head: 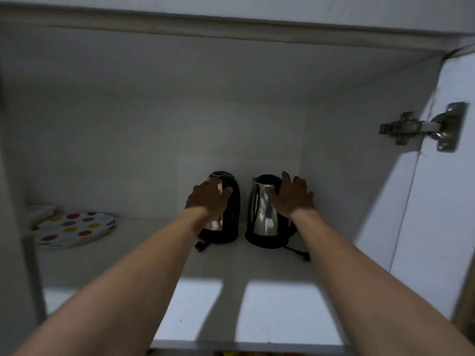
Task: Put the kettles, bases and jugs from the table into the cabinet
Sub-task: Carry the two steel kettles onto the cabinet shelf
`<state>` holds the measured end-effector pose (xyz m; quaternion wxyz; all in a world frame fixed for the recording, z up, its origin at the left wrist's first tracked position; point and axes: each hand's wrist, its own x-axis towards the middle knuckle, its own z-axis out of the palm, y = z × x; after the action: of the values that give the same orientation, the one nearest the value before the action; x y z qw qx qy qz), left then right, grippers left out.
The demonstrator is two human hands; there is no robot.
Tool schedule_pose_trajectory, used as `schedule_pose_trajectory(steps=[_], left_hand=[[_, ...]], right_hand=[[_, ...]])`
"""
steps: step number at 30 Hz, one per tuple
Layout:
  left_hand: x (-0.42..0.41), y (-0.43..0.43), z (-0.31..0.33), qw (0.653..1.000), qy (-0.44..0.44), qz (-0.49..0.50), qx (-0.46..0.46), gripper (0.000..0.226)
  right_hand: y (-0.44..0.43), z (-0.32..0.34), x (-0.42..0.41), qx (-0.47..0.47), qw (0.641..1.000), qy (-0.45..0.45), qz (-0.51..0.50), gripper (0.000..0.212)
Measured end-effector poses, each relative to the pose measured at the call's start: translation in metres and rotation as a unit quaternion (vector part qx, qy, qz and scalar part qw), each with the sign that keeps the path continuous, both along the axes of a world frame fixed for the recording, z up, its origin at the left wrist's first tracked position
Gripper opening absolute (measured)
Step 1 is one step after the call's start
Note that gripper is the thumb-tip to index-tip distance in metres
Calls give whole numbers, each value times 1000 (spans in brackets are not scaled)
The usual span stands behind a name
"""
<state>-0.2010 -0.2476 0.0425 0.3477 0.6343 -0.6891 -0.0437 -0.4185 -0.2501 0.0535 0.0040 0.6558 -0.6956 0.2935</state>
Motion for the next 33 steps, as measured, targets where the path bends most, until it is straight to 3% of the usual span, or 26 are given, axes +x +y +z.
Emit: schedule_pose_trajectory(steps=[7, 17, 22, 26, 33], left_hand=[[42, 104, 13, 991, -130, 13, -8, 60], [121, 265, 21, 989, -135, 63, -18, 61], [178, 345, 16, 980, -140, 139, -40, 59], [230, 415, 1, 962, -149, 228, -17, 75], [286, 551, -27, 927, -137, 347, 40, 66]], right_hand=[[87, 11, 41, -20, 999, 26, 18, 66], [219, 12, 133, -21, 992, 54, 108, 72], [262, 5, 193, -23, 983, 66, 171, 75], [305, -3, 250, -26, 966, 72, 248, 79], [395, -23, 332, 4, 935, 72, 347, 81]])
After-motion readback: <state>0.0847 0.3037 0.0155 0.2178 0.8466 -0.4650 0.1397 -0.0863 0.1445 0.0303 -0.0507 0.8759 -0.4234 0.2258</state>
